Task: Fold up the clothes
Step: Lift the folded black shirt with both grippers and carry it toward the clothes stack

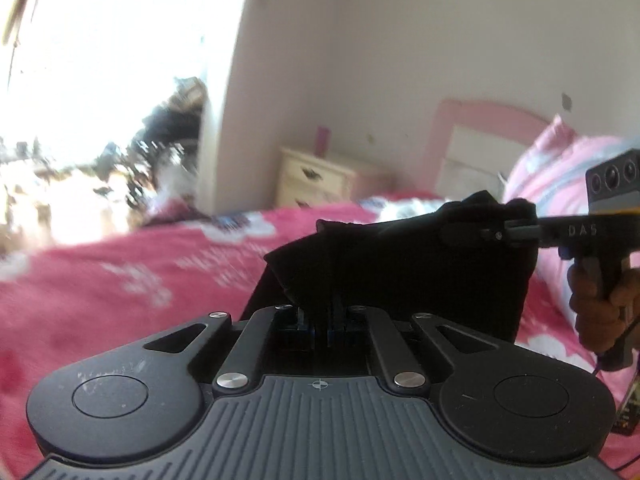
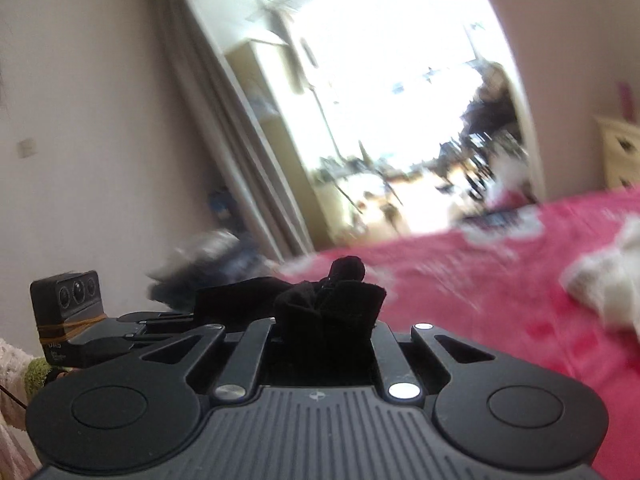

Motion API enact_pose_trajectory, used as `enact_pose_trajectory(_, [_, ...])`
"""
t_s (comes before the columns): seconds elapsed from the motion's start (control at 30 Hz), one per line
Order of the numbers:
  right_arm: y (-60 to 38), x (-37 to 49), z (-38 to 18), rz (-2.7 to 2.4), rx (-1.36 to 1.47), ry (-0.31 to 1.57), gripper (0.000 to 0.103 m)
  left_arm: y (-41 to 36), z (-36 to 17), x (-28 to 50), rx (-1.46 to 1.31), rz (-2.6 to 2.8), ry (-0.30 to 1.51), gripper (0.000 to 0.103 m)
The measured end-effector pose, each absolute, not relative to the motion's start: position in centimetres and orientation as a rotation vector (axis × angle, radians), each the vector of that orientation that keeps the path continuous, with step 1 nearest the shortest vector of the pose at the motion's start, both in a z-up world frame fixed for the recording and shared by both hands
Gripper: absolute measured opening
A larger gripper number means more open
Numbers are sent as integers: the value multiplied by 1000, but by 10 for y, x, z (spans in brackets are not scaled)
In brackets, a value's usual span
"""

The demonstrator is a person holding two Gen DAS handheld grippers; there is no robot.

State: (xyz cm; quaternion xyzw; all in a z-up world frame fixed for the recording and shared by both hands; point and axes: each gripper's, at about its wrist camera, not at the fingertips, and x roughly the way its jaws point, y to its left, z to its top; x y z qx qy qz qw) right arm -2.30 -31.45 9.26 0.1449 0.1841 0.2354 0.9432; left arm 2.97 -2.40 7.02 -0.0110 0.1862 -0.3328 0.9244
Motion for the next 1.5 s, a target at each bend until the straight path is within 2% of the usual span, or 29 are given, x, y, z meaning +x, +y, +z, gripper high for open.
enact_pose_trajectory(0.3, [-187,24,179,745,252,272,9,94,155,-25,-19,-375,178,3])
enact_pose_trajectory(0.57, [-35,60,212,979,295,371,9,195,182,-53,-45,-138,203,3])
enact_pose_trajectory(0.73, [41,90,189,1034,320,479,9,240,169,-63,-70,-23,231,3])
enact_pose_trajectory(0.9, [86,108,141,1042,370,565,9,279,144,-60,-118,44,283,3])
enact_pose_trajectory(1.1, [111,132,88,957,419,654,9,311,101,-34,-199,60,368,3])
enact_pose_trajectory(1.37, [115,165,58,871,393,695,9,329,78,13,-210,14,412,3])
enact_pose_trajectory(1.5, [122,196,31,836,355,768,9,348,44,37,-238,4,489,3])
